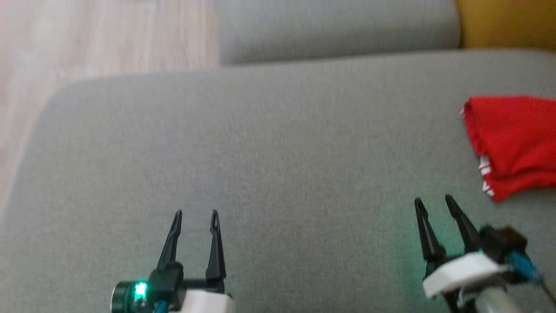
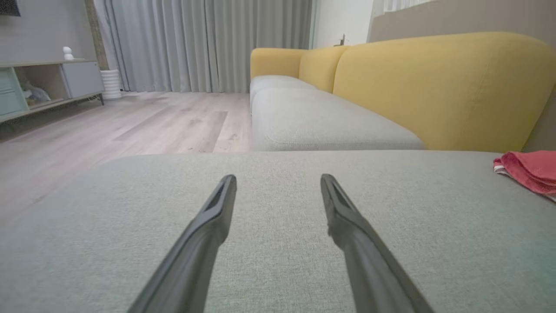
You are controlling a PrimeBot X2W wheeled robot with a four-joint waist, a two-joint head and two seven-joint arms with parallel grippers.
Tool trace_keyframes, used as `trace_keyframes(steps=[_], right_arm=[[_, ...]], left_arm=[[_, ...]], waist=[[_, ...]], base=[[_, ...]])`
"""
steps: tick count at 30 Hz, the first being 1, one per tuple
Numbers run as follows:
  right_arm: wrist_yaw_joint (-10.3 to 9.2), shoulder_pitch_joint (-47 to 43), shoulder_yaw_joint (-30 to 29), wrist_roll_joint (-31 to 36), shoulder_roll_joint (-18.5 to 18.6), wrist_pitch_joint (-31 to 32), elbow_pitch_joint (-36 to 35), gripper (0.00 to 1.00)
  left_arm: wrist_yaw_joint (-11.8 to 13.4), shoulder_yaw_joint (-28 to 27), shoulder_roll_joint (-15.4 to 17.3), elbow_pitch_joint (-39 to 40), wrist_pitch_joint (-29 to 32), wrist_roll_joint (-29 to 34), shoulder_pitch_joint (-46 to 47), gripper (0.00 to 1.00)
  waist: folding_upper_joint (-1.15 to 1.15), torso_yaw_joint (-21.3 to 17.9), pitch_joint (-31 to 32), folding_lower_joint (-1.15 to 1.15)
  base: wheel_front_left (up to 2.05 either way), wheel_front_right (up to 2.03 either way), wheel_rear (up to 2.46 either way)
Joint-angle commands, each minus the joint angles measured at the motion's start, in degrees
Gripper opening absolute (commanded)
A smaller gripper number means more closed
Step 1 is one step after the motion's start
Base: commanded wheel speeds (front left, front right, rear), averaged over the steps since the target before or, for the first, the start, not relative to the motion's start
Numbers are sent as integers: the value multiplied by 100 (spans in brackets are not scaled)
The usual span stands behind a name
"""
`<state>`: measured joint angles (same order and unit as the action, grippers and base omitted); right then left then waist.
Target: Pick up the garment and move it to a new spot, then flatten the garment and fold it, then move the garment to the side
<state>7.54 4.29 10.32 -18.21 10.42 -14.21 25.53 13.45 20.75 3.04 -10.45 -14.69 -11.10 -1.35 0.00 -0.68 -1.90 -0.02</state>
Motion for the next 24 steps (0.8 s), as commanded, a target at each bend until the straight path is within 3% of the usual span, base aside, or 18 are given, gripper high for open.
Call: trace_keyframes(steps=[1, 8, 22, 23, 24], right_arm=[[-5, -57, -94, 188, -84, -76, -518, 100], [-5, -1156, -411, 852, -602, -78, -1546, 100], [-5, -1444, -622, 983, -728, -78, -1656, 100], [-5, -1438, -626, 990, -732, -78, -1654, 0], [0, -1579, -725, 926, -777, -14, -1411, 0]], left_arm=[[62, -178, -16, 251, -30, 28, 84, 100], [55, -482, -16, 553, -30, 207, -486, 100], [-200, -647, -16, 428, -30, 434, -847, 100], [-214, -647, -16, 408, -30, 449, -846, 0], [-189, -413, 10, 197, 1, 407, -1066, 0]], waist=[[0, 183, 523, 2], [0, 230, 888, 2], [0, 264, 1022, 2], [0, 257, 1019, 2], [0, 260, 1022, 2]], base=[[0, 0, 0], [0, 0, 0], [0, 0, 0], [0, 0, 0], [0, 0, 0]])
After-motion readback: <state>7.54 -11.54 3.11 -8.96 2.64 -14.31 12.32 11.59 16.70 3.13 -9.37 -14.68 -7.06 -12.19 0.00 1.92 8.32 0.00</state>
